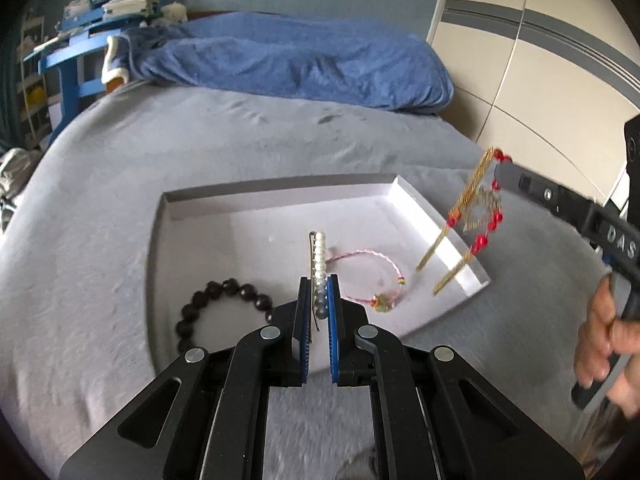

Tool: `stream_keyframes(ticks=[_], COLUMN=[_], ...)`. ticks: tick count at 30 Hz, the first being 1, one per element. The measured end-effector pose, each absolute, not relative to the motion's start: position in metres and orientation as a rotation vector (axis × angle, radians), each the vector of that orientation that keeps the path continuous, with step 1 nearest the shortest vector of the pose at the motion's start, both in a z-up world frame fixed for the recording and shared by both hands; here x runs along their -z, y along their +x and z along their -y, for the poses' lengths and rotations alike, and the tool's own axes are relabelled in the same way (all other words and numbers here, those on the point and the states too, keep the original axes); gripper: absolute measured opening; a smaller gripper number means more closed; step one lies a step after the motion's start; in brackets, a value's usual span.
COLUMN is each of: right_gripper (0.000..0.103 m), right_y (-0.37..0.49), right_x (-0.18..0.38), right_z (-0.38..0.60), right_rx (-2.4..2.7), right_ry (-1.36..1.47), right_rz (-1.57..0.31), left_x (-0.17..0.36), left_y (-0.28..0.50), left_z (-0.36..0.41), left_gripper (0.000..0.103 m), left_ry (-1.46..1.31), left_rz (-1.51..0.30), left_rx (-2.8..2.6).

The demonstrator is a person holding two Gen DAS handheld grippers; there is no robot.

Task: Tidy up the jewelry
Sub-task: 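Carry the clip and earring into the grey tray and open both tools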

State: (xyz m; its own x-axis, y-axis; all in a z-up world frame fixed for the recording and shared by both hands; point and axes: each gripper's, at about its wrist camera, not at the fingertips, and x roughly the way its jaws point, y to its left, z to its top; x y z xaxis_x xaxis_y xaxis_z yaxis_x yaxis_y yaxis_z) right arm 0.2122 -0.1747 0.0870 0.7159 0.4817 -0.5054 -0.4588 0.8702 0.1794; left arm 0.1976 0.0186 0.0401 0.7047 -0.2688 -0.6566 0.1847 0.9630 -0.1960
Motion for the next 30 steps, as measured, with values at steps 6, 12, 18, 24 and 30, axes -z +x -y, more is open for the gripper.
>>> stream_keyframes(ticks=[6,12,18,24,30], right_gripper=[0.009,0.009,0.009,0.016,0.038], right_y=[0.227,0.234,0.237,0.237,0.231], right_x=[-0.065,-0.033,-0.013,-0.003,-0.008], right_z=[0.168,0.158,0.158,0.158,0.17], right_rx=[-0.505,-0.497,-0.491,-0.479,-0.461], right_ry=[0.025,-0.013,-0.025,-0.041,-0.014], right_rz=[-0.635,-0.736,-0.801,-0.822,-0.787], left_x=[-0.021,-0.007,-0.004,-0.007,-0.018], left_y=[0.214,0.216,0.215,0.208,0.194], left_z=[-0.006,0.002,0.002,0.004,0.003], left_gripper=[0.008,0.008,0.009,0.037,0.042], left_ry=[-0.122,-0.099,-0.097,-0.072,-0.05], left_rz=[-0.794,-0.835,-0.864,-0.842,-0.804], left_rx=[0.274,0.282,0.289,0.279,0.289])
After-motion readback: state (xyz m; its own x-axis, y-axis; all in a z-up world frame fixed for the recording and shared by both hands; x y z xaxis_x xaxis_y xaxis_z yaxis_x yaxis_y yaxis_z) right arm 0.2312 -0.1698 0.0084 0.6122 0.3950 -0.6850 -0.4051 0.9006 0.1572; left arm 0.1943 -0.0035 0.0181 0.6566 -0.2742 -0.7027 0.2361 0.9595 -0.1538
